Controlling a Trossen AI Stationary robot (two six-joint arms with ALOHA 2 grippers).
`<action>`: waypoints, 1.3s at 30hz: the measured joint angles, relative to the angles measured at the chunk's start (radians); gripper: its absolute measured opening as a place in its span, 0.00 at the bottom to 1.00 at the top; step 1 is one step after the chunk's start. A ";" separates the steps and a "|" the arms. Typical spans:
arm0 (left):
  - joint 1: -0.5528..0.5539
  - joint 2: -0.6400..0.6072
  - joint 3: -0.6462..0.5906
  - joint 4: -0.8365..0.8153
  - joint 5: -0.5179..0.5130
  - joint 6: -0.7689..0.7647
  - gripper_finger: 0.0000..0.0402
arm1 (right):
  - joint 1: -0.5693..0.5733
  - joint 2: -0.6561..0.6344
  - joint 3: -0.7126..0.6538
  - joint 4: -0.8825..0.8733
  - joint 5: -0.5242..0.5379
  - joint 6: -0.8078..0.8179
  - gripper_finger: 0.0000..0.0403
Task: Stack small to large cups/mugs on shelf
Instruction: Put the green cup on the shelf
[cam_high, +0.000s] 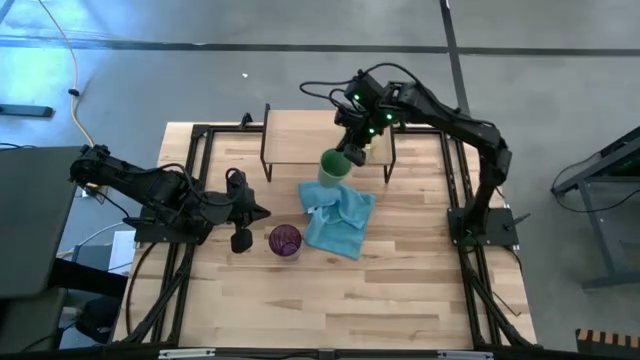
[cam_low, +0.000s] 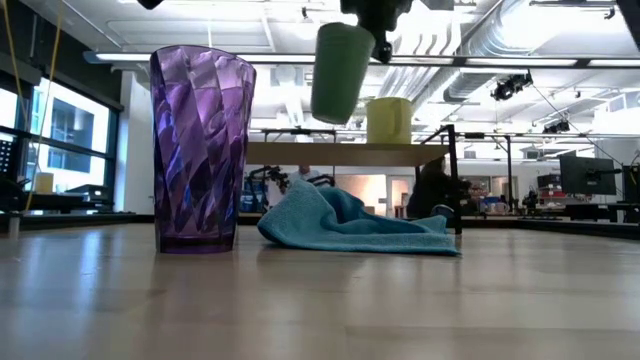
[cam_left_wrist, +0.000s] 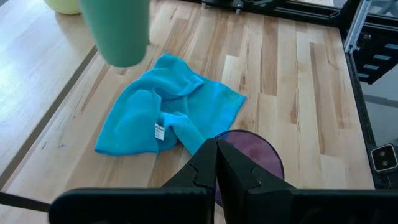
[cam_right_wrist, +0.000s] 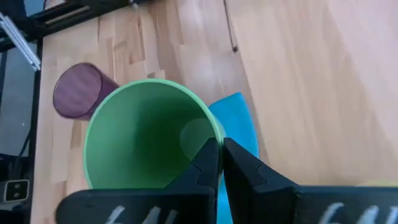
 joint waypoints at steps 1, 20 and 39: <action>0.000 0.000 0.000 0.000 0.000 0.000 0.00 | -0.003 0.018 0.037 -0.014 0.000 -0.008 0.00; 0.000 0.001 0.000 0.004 -0.019 0.000 0.00 | -0.116 0.169 0.236 -0.142 -0.037 -0.054 0.00; 0.000 0.001 0.000 0.004 -0.019 -0.007 0.00 | -0.125 0.169 0.236 -0.003 0.134 -0.039 0.00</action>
